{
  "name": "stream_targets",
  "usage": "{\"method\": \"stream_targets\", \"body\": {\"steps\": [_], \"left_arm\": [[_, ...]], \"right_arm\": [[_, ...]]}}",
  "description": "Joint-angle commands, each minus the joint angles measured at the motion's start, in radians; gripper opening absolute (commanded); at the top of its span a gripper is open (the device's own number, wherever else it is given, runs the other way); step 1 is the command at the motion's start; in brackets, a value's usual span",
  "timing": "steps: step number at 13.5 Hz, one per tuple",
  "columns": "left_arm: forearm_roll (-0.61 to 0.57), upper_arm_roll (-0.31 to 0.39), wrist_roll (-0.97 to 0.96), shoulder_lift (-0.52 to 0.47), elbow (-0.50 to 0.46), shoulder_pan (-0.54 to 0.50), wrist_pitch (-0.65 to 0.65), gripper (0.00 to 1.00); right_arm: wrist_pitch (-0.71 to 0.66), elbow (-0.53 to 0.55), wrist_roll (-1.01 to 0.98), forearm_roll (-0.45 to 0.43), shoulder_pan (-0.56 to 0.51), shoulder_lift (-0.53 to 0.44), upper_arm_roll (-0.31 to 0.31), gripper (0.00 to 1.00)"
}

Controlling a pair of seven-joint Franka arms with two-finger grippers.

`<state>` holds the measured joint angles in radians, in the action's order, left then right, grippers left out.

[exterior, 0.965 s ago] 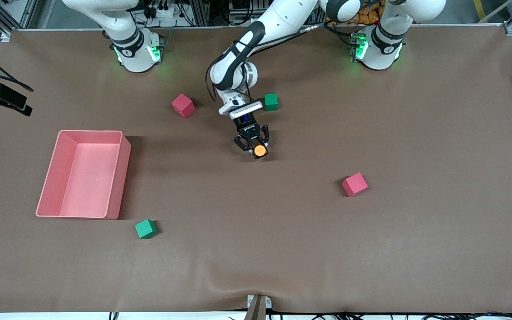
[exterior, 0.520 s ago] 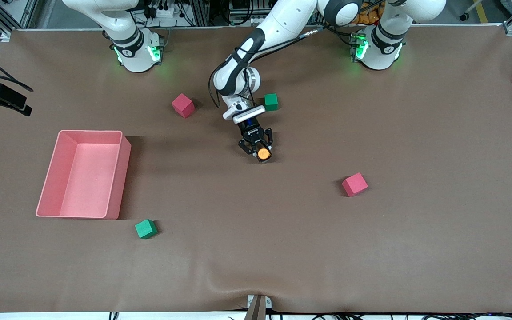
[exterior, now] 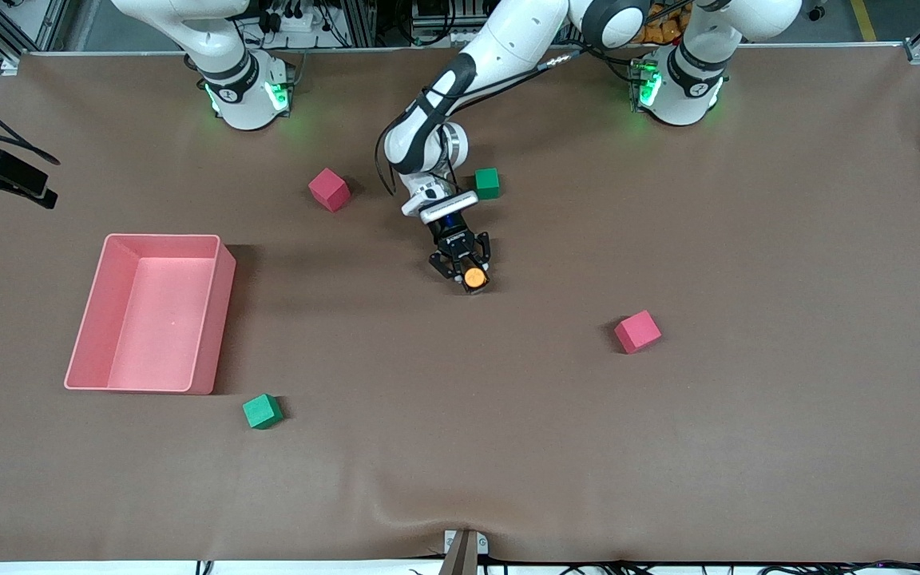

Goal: Place and upright button with both arms
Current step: 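Lower the upright button onto the table with the left gripper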

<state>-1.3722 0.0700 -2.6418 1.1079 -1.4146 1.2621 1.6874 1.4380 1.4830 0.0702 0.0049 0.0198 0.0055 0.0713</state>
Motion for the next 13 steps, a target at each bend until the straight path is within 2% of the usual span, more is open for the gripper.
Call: {"method": "stream_targets", "body": {"steps": [1, 2, 3, 5, 7, 9, 10, 11, 12, 13], "left_arm": [[-0.044, 0.002, -0.032, 0.030, 0.036, 0.002, -0.003, 0.00], [-0.044, 0.002, -0.032, 0.030, 0.036, 0.002, -0.003, 0.07], [-0.044, 0.002, -0.032, 0.032, 0.036, 0.002, -0.003, 0.24], [-0.044, 0.002, -0.036, 0.032, 0.036, 0.002, -0.003, 0.45], [-0.044, 0.002, -0.037, 0.032, 0.036, 0.002, -0.002, 0.53], [-0.042, 0.001, -0.047, 0.030, 0.036, 0.002, -0.002, 0.55], [-0.042, 0.001, -0.047, 0.030, 0.034, 0.002, -0.002, 0.73], [-0.044, 0.001, -0.046, 0.030, 0.035, 0.002, 0.001, 0.85], [-0.044, 0.001, -0.046, 0.029, 0.034, 0.002, 0.005, 0.96], [-0.042, 0.001, -0.043, 0.024, 0.034, 0.002, 0.005, 1.00]], "right_arm": [[-0.011, -0.012, 0.014, -0.019, 0.003, 0.001, -0.002, 1.00], [-0.011, -0.012, 0.014, -0.019, 0.003, 0.001, -0.002, 1.00], [-0.011, -0.012, 0.014, -0.019, 0.005, 0.001, -0.002, 1.00], [-0.011, -0.012, 0.014, -0.019, 0.005, 0.001, -0.002, 1.00], [-0.010, -0.013, 0.014, -0.019, 0.005, 0.001, -0.002, 1.00], [-0.011, -0.013, 0.014, -0.019, 0.005, 0.001, -0.002, 1.00], [-0.011, -0.013, 0.014, -0.019, 0.003, 0.001, -0.002, 1.00], [-0.011, -0.013, 0.014, -0.019, 0.003, 0.001, -0.002, 1.00], [-0.011, -0.013, 0.014, -0.019, 0.003, 0.001, -0.002, 1.00], [-0.011, -0.012, 0.016, -0.017, 0.003, 0.002, -0.002, 1.00]]}}
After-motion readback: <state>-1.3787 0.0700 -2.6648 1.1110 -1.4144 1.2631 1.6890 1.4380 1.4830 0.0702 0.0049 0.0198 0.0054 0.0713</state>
